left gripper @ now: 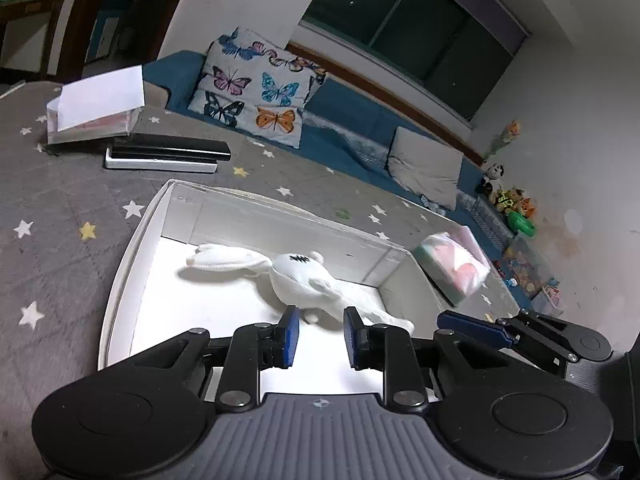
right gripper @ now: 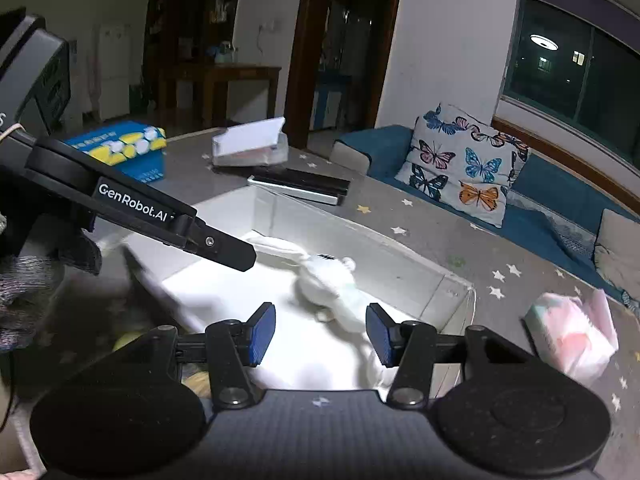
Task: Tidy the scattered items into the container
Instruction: 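Move both grippers back to the toys beside the box, then grasp the black-haired doll figure with the right gripper while the left gripper pinches its head, then tighten both grippers on the doll and lift it off the table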
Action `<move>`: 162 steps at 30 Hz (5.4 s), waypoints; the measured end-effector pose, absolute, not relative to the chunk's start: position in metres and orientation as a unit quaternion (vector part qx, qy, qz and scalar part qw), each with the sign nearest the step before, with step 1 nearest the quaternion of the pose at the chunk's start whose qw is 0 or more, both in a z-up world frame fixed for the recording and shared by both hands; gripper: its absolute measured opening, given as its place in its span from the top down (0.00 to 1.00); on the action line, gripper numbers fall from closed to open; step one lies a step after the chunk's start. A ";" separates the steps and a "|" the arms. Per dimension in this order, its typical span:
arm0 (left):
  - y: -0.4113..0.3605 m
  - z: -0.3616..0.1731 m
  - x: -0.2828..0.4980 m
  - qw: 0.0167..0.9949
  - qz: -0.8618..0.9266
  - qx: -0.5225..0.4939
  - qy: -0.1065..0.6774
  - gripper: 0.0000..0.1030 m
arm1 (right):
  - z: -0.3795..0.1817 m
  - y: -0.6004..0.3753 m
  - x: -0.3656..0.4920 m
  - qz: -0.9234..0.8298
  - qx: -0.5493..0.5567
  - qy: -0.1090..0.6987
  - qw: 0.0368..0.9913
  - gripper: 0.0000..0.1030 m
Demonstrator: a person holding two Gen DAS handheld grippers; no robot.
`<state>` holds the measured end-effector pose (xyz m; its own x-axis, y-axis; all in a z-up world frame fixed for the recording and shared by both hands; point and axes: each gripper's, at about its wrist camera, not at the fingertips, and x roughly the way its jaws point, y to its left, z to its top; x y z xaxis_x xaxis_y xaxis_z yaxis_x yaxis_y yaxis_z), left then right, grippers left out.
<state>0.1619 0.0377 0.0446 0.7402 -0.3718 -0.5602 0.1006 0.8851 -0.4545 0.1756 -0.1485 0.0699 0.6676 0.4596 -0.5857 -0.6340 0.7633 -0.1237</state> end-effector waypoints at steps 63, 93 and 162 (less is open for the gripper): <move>0.022 -0.002 0.053 0.867 -0.187 -0.241 0.395 0.72 | 0.016 -0.170 0.051 0.365 -0.096 0.331 0.865 0.43; 0.039 -0.003 0.049 0.863 -0.190 -0.263 0.387 0.69 | 0.021 -0.147 0.065 0.390 -0.090 0.327 0.856 0.41; 0.090 -0.019 0.016 0.850 -0.159 -0.317 0.389 0.65 | 0.023 -0.137 0.052 0.436 -0.053 0.339 0.832 0.40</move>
